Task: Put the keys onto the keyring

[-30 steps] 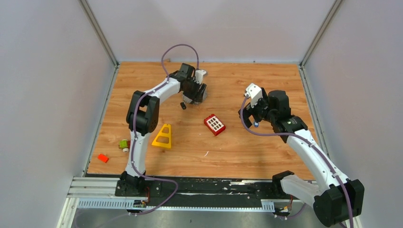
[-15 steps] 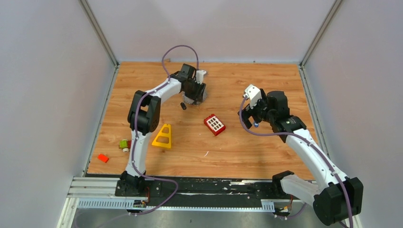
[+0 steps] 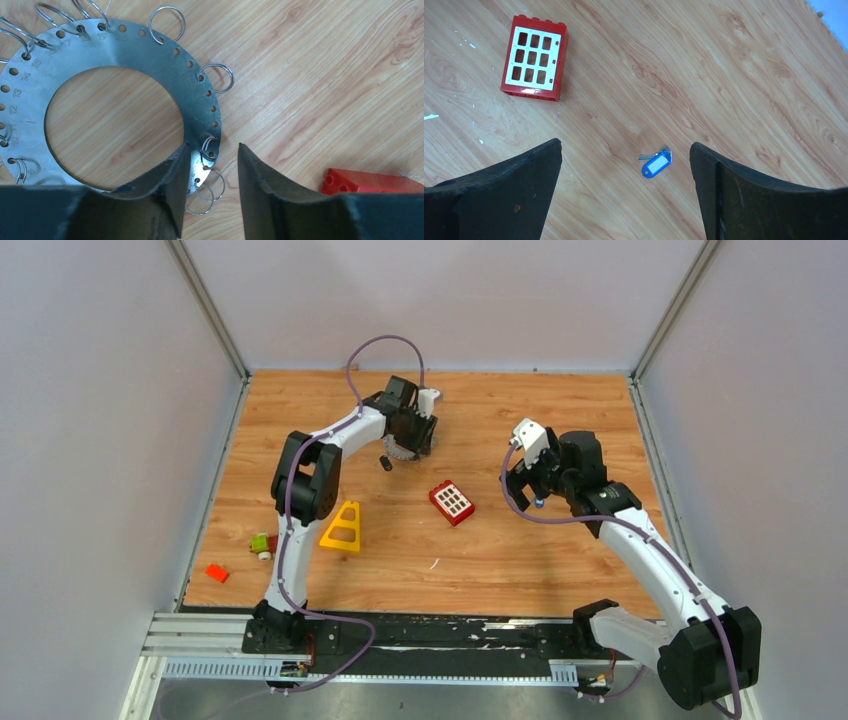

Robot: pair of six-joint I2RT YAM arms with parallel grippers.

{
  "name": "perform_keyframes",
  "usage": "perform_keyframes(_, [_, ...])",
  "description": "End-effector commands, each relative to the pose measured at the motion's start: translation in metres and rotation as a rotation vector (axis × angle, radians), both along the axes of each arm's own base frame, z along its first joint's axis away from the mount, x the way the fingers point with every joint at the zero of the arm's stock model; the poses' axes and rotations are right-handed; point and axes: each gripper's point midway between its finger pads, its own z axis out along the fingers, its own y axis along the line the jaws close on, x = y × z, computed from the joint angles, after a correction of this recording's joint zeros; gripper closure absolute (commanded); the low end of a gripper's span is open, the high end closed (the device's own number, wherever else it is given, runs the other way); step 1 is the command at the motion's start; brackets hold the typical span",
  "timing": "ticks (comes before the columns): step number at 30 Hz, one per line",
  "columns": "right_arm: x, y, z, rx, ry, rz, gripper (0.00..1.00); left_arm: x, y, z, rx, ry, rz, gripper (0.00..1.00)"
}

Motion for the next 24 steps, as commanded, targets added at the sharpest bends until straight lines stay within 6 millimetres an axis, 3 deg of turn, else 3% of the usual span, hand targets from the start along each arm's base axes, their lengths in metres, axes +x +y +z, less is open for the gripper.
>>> perform_keyframes(1, [0.005, 0.0, 0.004, -0.008, -0.023, -0.002, 0.01, 0.003, -0.004, 0.001, -0.009, -0.019, -0.007, 0.58])
perform_keyframes(13, [0.006, -0.001, 0.001, -0.013, -0.013, -0.005, 0.01, -0.004, -0.002, 0.004, -0.004, -0.008, -0.019, 0.93])
perform_keyframes(15, [0.006, -0.001, 0.005, -0.008, -0.021, -0.012, 0.01, -0.006, -0.003, 0.015, -0.012, -0.022, -0.041, 1.0])
perform_keyframes(20, [0.003, 0.003, 0.025, 0.041, -0.057, -0.012, 0.01, -0.024, 0.0, 0.066, -0.039, -0.123, -0.164, 1.0])
perform_keyframes(24, [-0.011, 0.017, 0.053, 0.112, -0.106, 0.085, 0.01, -0.047, 0.017, 0.109, -0.014, -0.247, -0.245, 1.0])
